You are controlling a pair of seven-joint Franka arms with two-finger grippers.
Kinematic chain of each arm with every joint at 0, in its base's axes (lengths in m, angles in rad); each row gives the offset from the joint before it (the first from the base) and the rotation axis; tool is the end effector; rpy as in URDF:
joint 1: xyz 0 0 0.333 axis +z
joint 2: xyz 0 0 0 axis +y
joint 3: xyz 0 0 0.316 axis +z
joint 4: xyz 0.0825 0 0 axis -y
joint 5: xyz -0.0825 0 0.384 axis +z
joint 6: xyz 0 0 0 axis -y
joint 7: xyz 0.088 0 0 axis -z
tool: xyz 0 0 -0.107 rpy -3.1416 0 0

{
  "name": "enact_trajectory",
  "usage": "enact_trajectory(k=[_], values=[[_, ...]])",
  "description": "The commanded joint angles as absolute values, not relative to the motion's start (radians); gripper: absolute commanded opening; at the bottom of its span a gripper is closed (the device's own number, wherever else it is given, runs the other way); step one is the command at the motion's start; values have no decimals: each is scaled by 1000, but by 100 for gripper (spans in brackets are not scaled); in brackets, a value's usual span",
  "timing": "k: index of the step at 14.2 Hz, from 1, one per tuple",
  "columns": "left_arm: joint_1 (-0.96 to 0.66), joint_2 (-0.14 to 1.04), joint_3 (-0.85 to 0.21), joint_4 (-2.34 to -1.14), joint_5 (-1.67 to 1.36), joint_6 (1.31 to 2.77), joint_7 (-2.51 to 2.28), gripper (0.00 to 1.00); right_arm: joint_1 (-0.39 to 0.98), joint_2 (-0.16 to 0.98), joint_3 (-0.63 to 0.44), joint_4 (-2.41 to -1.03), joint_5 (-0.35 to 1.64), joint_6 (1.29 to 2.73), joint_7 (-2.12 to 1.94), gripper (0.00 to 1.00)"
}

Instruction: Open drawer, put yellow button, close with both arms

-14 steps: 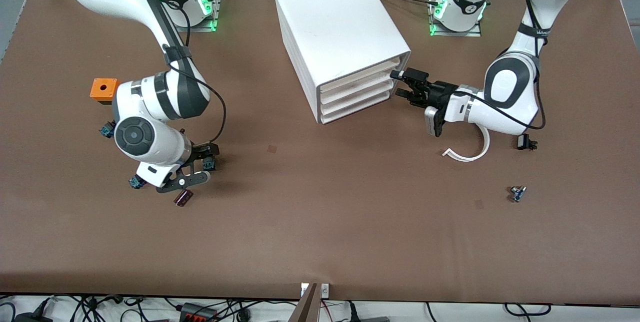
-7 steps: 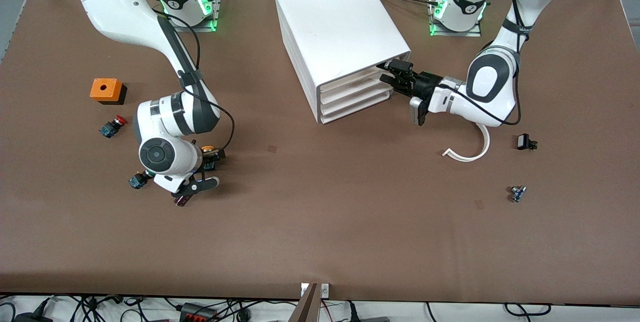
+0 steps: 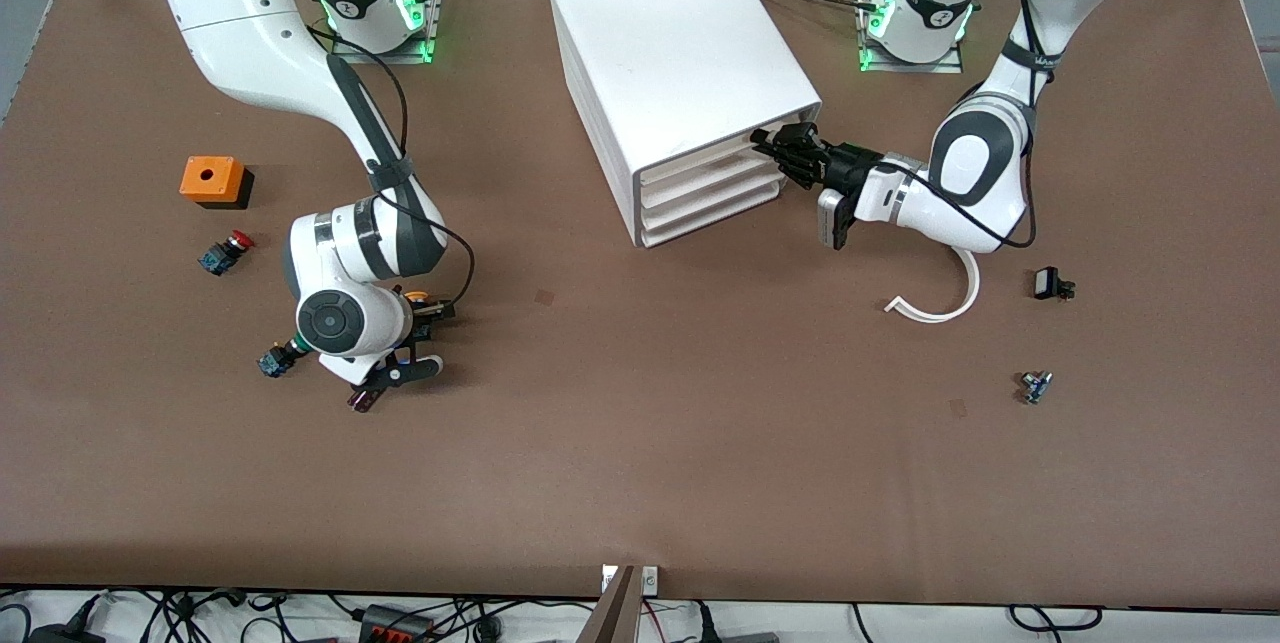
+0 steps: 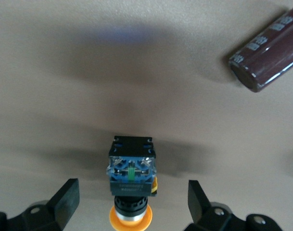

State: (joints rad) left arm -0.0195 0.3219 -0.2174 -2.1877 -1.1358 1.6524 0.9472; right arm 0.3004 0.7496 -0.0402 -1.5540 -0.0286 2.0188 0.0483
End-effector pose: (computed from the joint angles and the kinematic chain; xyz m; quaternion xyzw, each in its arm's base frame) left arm 0.4613 -0.2045 0.2529 0.7637 -0.2086 -0.1584 0.5901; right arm 0.6478 0.1740 0.1855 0.9828 0.1159 -0.1360 0.0477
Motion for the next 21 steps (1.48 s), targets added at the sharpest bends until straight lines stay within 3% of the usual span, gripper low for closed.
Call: enact_trajectory(k=[1, 4, 5, 9, 12, 13, 14, 15, 16, 21], values=[[-8, 334, -219, -2181, -1149, 1664, 960, 9, 293, 756, -35, -1560, -34, 2040, 67, 100], [-5, 370, -206, -2122, -1143, 1663, 954, 9, 291, 761, -35, -1577, -34, 2051, 71, 92], [-2, 383, -203, -2096, -1138, 1663, 950, 9, 291, 761, -34, -1578, -32, 2049, 72, 82], [63, 474, -198, -1932, -1011, 1655, 931, 9, 291, 761, -34, -1578, -12, 2037, 95, 26], [84, 540, -198, -1835, -973, 1652, 931, 9, 290, 723, -31, -1563, -11, 2037, 86, 6], [86, 545, -198, -1824, -965, 1646, 931, 11, 290, 709, -31, -1546, -11, 2033, 80, 5], [84, 543, -198, -1819, -960, 1643, 931, 29, 290, 697, -31, -1530, -11, 2019, 78, 1], [90, 543, -199, -1822, -960, 1640, 930, 73, 290, 684, -31, -1497, -12, 1994, 77, 0], [94, 534, -199, -1822, -962, 1634, 928, 100, 293, 683, -31, -1459, -12, 1956, 74, 0], [156, 515, -198, -1685, -863, 1468, 739, 100, 302, 683, -23, -1165, -9, 1714, 77, 0]])
